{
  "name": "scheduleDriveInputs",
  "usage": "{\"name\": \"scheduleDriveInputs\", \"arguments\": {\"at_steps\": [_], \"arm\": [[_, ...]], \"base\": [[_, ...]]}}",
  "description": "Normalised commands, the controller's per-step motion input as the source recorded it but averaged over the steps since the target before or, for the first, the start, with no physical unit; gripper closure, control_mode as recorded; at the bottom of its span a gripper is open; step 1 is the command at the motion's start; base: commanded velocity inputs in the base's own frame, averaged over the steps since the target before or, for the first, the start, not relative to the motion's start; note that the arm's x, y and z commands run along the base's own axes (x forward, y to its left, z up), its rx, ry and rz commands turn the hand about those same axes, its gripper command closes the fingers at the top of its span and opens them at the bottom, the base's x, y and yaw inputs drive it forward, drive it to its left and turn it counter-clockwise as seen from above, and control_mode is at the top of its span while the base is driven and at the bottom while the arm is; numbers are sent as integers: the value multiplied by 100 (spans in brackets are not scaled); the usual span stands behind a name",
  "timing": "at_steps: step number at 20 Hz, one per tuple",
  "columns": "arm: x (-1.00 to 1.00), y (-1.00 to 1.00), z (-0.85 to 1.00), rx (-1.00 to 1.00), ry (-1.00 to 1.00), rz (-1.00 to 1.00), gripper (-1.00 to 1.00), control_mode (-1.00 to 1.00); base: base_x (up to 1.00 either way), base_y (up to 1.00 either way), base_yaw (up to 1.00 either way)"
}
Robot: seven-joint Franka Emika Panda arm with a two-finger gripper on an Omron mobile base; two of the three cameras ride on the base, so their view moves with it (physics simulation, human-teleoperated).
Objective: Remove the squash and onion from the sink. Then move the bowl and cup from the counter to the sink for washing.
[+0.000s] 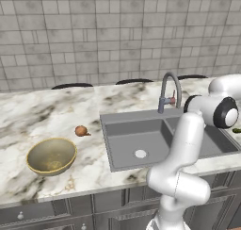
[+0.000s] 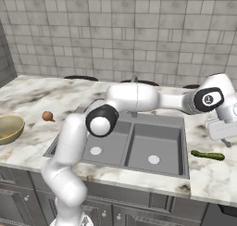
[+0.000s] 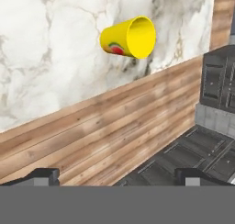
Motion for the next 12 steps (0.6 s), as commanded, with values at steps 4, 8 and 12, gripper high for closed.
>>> {"name": "scheduleDriveInputs", "arguments": {"at_steps": [4, 8, 12], "arm": [[0, 0, 0, 0, 0, -11, -100, -100], [-3, 0, 0, 0, 0, -11, -100, -100], [-4, 0, 0, 1, 0, -11, -100, -100]], "base": [[0, 0, 0], [0, 0, 0], [0, 0, 0]]}}
